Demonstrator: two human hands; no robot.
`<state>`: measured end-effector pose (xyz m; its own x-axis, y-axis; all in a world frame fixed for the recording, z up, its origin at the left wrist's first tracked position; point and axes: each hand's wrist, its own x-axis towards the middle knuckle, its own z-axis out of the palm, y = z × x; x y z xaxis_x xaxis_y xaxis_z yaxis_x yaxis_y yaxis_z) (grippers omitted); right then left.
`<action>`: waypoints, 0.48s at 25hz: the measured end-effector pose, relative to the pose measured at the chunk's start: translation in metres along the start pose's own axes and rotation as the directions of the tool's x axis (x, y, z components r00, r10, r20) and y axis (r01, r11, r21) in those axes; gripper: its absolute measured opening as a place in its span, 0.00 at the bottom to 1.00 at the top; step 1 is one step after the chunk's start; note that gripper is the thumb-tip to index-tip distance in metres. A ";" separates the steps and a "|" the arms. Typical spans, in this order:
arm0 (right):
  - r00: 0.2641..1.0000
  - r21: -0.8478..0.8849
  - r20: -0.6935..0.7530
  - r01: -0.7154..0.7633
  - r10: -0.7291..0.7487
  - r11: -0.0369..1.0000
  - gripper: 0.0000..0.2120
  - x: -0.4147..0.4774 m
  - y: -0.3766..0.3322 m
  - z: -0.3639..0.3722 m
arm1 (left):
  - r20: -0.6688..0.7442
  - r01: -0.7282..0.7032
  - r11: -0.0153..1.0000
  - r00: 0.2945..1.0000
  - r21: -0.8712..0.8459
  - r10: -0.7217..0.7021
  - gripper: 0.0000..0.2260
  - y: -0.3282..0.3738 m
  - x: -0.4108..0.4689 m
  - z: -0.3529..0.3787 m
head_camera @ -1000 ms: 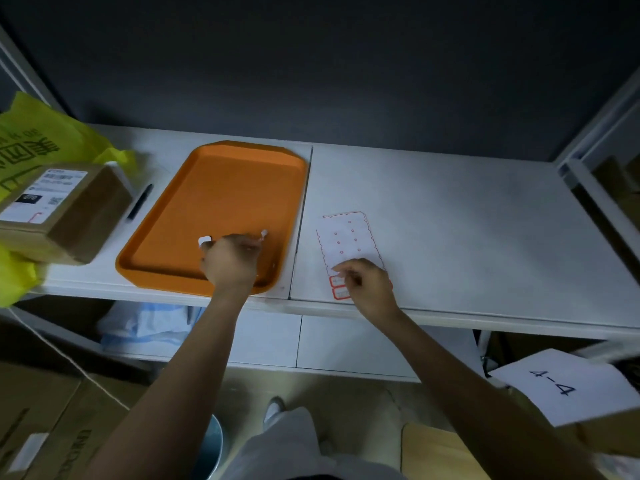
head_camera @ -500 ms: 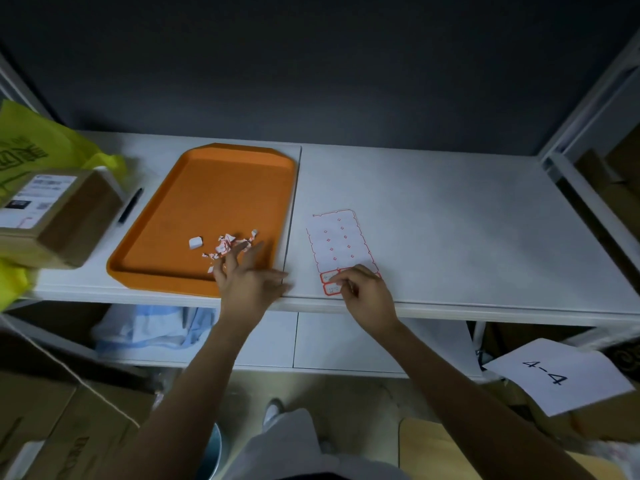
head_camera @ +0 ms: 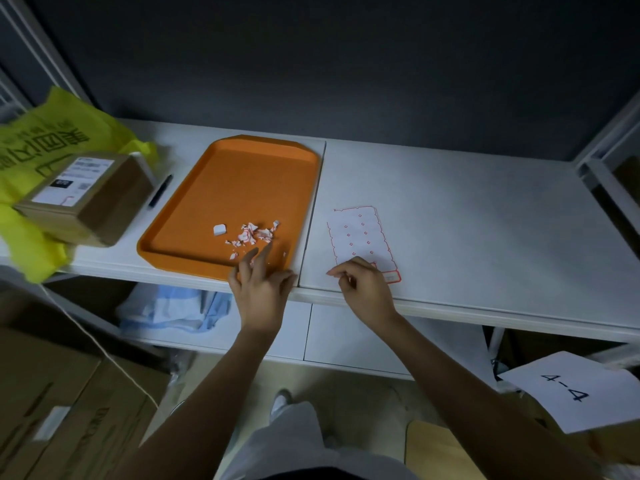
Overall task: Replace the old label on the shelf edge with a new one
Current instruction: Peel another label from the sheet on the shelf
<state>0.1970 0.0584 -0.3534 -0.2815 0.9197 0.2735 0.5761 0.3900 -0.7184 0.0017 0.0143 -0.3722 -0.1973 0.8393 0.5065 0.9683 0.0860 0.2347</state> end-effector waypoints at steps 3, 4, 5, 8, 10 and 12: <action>1.000 -0.001 0.003 -0.005 0.005 1.000 0.12 -0.001 0.001 0.000 | -0.060 0.039 0.999 0.997 -0.018 -0.040 0.06 0.000 -0.003 0.005; 1.000 0.000 0.002 -0.006 0.006 1.000 0.12 -0.001 0.002 0.000 | -0.069 0.062 0.998 0.996 -0.033 -0.064 0.06 0.002 -0.003 0.006; 1.000 -0.001 -0.001 -0.007 0.007 1.000 0.12 -0.003 0.003 -0.001 | -0.073 0.074 0.996 0.994 -0.045 -0.077 0.06 0.004 -0.003 0.007; 1.000 -0.011 -0.005 -0.009 0.009 1.000 0.11 -0.007 0.004 -0.005 | -0.084 0.053 0.996 0.995 -0.071 -0.059 0.06 0.007 -0.003 0.010; 1.000 -0.041 -0.022 -0.007 0.006 0.999 0.11 -0.011 0.007 -0.009 | -0.105 0.111 0.986 0.987 -0.127 -0.125 0.09 0.004 0.003 0.007; 0.997 -0.094 -0.070 -0.017 0.011 0.995 0.10 -0.016 0.012 -0.012 | -0.115 0.266 0.941 0.949 -0.208 -0.293 0.10 0.000 0.020 -0.002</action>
<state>0.2178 0.0483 -0.3583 -0.2210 0.9247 0.3101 0.6501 0.3767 -0.6599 -0.0027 0.0299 -0.3605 -0.4891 0.7093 0.5076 0.8271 0.1922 0.5282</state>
